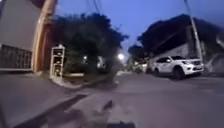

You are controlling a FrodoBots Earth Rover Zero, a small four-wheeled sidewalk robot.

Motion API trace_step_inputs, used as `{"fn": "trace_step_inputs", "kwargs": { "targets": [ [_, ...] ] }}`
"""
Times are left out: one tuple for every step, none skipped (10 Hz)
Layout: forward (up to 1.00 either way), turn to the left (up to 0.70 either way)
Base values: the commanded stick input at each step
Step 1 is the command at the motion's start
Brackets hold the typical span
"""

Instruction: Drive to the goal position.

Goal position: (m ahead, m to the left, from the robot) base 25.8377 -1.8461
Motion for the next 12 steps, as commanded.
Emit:
{"fn": "trace_step_inputs", "kwargs": {
  "targets": [
    [0.7,-0.11],
    [0.7,-0.3],
    [0.7,-0.35],
    [0.7,-0.31],
    [0.7,-0.21],
    [0.7,-0.1],
    [0.7,0.0],
    [0.7,0.0],
    [0.7,-0.08],
    [0.7,-0.16],
    [0.7,-0.24],
    [0.7,-0.32]
  ]
}}
